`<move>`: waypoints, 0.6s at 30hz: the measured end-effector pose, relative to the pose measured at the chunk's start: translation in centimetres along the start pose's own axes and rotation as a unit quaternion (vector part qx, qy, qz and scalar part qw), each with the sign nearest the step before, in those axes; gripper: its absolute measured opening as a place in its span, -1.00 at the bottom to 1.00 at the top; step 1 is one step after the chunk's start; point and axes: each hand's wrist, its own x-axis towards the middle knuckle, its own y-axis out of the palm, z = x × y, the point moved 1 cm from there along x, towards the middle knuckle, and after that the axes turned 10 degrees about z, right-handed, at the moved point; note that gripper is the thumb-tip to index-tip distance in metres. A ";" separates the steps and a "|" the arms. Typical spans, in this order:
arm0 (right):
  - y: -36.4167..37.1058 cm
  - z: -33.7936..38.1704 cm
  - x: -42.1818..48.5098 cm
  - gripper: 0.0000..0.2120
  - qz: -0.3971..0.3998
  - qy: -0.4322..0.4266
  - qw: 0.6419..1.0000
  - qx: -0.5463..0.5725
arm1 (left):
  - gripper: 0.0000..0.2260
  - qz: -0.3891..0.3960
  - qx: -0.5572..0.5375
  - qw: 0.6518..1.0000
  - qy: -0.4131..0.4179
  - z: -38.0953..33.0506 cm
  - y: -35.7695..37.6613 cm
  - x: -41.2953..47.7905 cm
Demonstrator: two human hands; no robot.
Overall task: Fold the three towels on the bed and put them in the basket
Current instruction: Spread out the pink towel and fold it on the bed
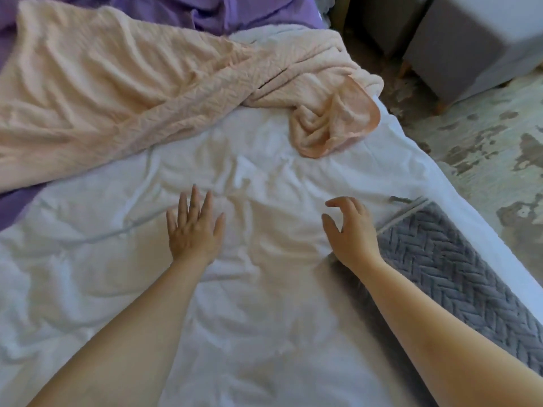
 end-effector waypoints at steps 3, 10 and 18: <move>2.5 1.0 4.4 -0.64 -0.001 0.004 1.000 -0.029 | -0.44 0.013 -0.003 1.000 -0.018 0.0 2.2 3.3; 4.9 1.6 15.7 -0.37 -0.076 0.043 0.995 -0.056 | -0.47 -0.047 -0.039 0.998 0.017 1.5 6.6 5.8; 3.1 0.3 22.2 -0.69 -0.098 0.104 0.990 0.001 | -0.45 -0.069 -0.035 0.997 0.026 2.1 8.3 6.5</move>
